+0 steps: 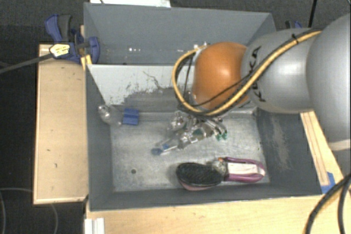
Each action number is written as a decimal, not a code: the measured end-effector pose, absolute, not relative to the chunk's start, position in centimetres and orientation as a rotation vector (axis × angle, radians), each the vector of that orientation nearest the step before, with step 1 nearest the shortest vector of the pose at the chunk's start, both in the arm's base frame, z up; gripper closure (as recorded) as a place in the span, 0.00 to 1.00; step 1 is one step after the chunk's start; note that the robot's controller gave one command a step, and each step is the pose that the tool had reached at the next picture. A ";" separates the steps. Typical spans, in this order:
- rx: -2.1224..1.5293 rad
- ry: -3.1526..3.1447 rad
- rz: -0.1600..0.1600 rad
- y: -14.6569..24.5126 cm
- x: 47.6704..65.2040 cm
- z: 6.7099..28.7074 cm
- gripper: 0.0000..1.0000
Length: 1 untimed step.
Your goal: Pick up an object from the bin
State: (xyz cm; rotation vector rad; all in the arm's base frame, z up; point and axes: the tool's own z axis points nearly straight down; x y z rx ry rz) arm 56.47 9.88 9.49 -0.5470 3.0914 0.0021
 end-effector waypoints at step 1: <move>-0.512 3.087 0.000 8.5 56.9 29.9 1.00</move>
Offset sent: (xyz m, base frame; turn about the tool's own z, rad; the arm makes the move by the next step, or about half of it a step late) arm 0.0019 -0.0135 0.1991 0.0136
